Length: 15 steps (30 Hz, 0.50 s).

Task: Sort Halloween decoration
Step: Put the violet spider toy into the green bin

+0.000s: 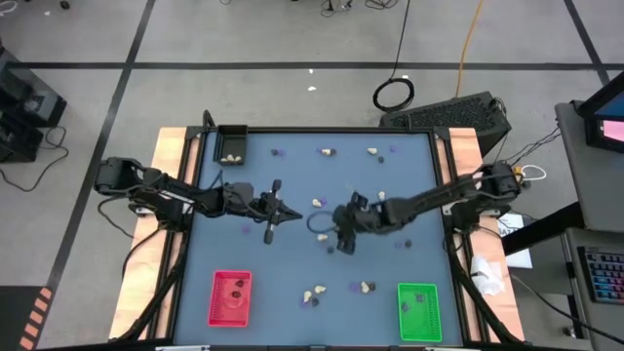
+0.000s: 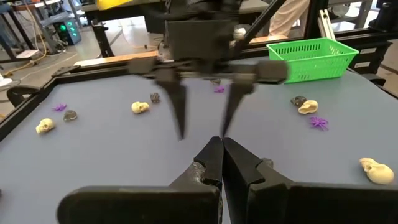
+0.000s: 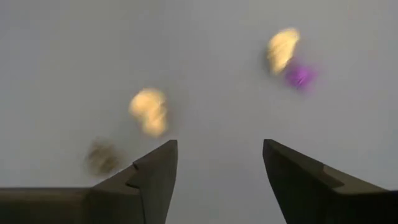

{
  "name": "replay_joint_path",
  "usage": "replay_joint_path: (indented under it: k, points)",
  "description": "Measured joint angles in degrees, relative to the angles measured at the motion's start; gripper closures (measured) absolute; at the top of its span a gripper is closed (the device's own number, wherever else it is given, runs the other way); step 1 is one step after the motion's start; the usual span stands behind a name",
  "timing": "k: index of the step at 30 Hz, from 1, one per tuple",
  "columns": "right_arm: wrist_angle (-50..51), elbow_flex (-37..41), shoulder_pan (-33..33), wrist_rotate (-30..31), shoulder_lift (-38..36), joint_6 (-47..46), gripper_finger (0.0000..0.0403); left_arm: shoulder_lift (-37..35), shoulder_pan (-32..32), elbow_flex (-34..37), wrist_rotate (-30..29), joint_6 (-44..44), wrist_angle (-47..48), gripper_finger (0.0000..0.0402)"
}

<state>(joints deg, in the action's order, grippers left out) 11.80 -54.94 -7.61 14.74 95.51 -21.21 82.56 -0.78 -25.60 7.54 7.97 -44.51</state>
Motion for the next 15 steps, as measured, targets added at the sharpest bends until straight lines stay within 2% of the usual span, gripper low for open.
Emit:
replay_joint_path:
  k: [7,9,13,15]
  points:
    - [-9.67,-0.02,9.19,-8.53,3.88,16.11,0.0176,0.0,0.0,0.0,0.01,0.0,0.02,0.0396]
    - [-11.35,0.0,11.21,-9.07,5.0,19.55,0.0176,0.0,0.0,0.0,-0.01,0.0,0.02,0.0396]
    - [-12.27,0.0,14.68,-9.35,7.24,24.08,0.0177,0.0,0.0,0.0,0.0,0.0,0.19,0.0396]
    - [-13.76,0.02,16.2,-12.47,8.28,24.73,0.0177,0.0,0.0,0.0,0.01,0.0,0.39,0.0396]
